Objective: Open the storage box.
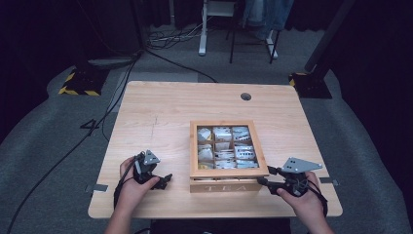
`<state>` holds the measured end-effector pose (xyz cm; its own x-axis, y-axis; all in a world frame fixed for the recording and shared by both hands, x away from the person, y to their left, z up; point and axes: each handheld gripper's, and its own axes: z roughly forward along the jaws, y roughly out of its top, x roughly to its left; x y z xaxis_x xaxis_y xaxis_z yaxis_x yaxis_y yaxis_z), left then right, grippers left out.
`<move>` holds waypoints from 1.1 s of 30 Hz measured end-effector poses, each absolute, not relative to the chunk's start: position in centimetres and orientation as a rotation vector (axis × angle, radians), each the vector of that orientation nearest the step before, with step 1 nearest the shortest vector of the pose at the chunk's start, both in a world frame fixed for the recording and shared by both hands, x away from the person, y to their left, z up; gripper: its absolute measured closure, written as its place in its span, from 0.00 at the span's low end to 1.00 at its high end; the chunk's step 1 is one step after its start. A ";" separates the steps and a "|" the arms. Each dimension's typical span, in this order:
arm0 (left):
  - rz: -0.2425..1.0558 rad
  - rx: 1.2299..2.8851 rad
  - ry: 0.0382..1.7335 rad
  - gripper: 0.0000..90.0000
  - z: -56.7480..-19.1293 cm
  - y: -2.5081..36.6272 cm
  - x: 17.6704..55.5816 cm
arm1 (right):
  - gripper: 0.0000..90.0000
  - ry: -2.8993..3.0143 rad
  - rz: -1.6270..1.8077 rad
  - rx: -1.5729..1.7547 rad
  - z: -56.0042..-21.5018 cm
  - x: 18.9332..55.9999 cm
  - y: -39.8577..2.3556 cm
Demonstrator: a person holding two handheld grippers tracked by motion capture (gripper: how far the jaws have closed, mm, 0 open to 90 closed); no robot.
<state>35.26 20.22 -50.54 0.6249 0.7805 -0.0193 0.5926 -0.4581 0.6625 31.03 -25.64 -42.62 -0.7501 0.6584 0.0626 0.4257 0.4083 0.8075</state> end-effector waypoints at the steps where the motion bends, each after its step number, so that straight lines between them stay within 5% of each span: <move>1: 0.375 2.208 1.073 0.00 -50.5 20.2 35.3 | 0.56 2.398 1.266 0.950 -42.5 31.0 -25.7; 14: 0.380 2.210 1.079 0.00 -50.5 20.0 35.6 | 0.71 2.361 1.320 0.983 -40.3 31.6 -26.0; 33: 0.382 2.202 1.081 0.00 -50.6 19.9 35.8 | 0.78 2.323 1.393 0.984 -38.0 33.6 -25.7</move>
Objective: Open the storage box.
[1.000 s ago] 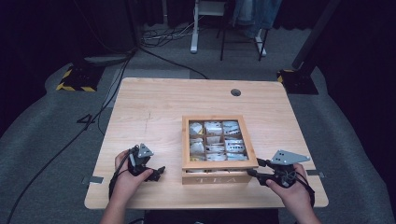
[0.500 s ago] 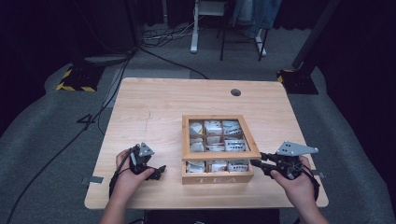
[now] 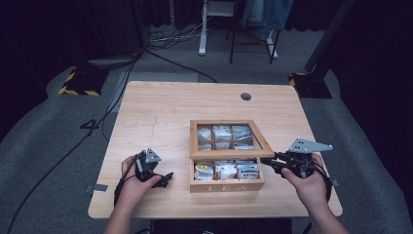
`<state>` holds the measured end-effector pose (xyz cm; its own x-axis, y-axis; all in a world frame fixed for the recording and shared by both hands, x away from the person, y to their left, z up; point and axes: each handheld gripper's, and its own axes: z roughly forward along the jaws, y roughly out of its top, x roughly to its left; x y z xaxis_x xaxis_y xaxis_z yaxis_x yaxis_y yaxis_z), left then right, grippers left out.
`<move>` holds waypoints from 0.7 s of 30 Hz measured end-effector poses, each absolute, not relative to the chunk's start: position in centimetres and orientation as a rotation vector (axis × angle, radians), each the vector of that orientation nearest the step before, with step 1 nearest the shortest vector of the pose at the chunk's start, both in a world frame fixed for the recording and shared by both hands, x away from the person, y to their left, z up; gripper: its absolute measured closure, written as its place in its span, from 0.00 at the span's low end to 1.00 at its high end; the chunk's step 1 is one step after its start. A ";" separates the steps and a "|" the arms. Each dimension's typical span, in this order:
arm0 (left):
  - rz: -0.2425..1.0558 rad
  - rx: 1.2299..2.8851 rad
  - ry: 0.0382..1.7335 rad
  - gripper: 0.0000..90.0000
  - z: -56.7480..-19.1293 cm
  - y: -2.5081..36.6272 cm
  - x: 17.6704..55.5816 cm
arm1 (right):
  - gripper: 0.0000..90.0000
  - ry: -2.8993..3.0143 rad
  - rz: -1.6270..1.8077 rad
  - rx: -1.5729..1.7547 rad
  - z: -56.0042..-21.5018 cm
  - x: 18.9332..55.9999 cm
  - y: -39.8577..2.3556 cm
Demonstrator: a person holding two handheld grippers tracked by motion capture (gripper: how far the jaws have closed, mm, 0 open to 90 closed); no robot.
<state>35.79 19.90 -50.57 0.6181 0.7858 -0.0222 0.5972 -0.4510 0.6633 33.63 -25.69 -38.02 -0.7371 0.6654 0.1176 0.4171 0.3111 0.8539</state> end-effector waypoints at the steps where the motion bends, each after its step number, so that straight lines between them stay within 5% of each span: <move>1: 0.383 2.202 1.083 0.00 -50.6 19.9 35.8 | 0.78 2.320 1.393 0.984 -37.9 33.7 -25.6; 21: 0.382 2.208 1.056 0.01 -50.5 19.3 36.0 | 0.81 2.257 1.409 0.939 -36.6 35.3 -24.1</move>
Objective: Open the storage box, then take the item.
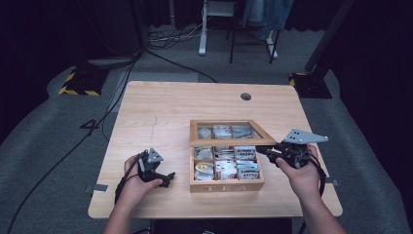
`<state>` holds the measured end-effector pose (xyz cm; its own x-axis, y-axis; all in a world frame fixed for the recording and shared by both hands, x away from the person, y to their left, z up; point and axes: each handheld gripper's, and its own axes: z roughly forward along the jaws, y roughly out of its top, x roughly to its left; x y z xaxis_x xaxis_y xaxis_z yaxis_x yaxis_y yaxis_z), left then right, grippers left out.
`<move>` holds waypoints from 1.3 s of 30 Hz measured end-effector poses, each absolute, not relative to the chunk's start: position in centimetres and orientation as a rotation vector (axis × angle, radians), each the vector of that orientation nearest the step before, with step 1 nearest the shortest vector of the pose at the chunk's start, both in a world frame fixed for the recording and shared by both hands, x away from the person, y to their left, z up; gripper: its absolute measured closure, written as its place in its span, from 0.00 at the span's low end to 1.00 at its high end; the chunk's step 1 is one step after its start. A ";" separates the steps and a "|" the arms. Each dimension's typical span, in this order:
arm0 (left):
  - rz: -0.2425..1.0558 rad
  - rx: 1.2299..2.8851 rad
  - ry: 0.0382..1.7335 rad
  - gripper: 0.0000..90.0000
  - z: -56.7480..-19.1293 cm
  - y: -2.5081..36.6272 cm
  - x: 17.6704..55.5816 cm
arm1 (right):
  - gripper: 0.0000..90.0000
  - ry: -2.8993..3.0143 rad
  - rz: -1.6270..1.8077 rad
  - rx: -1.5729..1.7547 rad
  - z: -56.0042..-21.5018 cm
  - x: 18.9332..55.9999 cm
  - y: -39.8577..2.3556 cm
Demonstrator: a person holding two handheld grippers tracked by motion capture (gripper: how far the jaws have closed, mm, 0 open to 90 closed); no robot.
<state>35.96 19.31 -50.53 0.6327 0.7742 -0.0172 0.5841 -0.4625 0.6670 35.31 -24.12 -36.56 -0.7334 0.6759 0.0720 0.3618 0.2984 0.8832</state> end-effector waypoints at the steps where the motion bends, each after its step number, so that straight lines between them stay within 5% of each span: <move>1: 0.382 2.208 1.056 0.02 -50.5 19.3 36.0 | 0.81 2.257 1.409 0.939 -36.6 35.3 -24.1; 6: 0.396 2.181 1.104 0.24 -50.0 19.6 35.6 | 0.81 2.256 1.411 0.935 -36.6 35.5 -24.2; 31: 0.288 2.073 0.952 0.30 -43.4 18.7 32.5 | 0.81 2.262 1.430 0.925 -36.7 35.9 -24.1; 39: 0.370 2.129 0.859 0.30 -40.7 16.8 31.1 | 0.81 2.261 1.430 0.926 -36.6 35.8 -24.2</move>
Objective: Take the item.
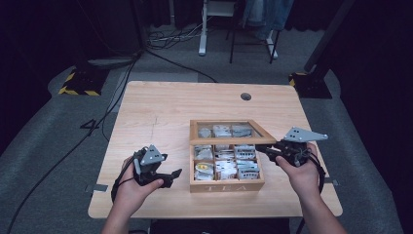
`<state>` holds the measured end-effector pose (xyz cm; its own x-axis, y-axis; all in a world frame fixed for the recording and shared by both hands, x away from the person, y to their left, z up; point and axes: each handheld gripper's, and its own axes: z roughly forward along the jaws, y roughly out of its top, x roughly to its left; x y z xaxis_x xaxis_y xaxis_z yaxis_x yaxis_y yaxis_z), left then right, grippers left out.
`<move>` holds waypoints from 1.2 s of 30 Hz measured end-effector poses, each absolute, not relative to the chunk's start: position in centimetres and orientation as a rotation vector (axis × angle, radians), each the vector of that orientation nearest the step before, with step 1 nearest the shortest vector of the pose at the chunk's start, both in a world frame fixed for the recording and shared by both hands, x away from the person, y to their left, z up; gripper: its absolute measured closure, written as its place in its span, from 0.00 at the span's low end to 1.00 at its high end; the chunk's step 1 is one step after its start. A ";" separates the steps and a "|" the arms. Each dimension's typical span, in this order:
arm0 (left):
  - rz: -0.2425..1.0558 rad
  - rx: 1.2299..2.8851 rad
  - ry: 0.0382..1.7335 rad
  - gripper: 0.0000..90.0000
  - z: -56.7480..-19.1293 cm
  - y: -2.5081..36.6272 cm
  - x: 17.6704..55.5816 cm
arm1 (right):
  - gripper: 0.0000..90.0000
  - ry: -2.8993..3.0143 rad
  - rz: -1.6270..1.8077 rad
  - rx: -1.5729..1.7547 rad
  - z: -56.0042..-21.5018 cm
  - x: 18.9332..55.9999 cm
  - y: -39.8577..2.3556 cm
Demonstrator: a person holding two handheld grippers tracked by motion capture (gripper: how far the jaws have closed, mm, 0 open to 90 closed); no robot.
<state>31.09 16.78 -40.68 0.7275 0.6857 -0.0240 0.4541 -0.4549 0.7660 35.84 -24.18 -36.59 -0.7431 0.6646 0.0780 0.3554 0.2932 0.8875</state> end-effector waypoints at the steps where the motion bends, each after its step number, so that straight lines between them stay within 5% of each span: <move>1: 0.373 2.129 0.845 0.30 -40.4 16.5 30.9 | 0.81 2.261 1.430 0.925 -36.6 35.8 -24.2; 13: 0.372 2.148 0.732 0.31 -38.1 13.0 29.8 | 0.81 2.265 1.418 0.924 -36.6 35.7 -24.2; 16: 0.337 2.156 0.688 0.39 -38.1 11.7 29.9 | 0.81 2.261 1.418 0.928 -36.6 35.6 -24.2; 36: 0.233 2.088 0.545 0.38 -38.7 5.3 32.5 | 0.80 2.261 1.421 0.923 -36.6 35.5 -24.3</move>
<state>32.47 5.33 -38.70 0.8833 0.4666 -0.0456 0.2892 -0.4656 0.8364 35.49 -24.25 -36.60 -0.7424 0.6661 0.0714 0.3531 0.2985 0.8867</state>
